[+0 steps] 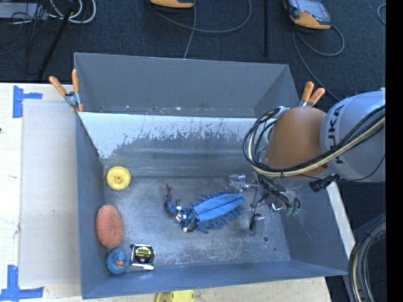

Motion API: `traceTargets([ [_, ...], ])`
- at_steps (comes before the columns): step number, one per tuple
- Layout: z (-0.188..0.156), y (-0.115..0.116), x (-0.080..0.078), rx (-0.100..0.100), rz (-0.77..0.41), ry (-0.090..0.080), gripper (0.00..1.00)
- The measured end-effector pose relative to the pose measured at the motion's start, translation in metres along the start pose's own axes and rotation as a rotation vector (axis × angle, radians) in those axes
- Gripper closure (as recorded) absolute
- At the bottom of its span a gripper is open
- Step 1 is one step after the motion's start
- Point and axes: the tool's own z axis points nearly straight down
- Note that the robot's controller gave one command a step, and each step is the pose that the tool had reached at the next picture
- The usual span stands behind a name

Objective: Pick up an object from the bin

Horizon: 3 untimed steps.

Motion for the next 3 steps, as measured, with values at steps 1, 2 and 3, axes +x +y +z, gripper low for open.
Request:
traceTargets([
  [1,0.0,0.03,-0.043,0.001,0.176,-0.002,1.0],
  [2,0.0,0.03,-0.043,0.001,0.176,-0.002,1.0],
  [3,-0.196,-0.005,-0.05,0.004,0.139,-0.012,1.0],
])
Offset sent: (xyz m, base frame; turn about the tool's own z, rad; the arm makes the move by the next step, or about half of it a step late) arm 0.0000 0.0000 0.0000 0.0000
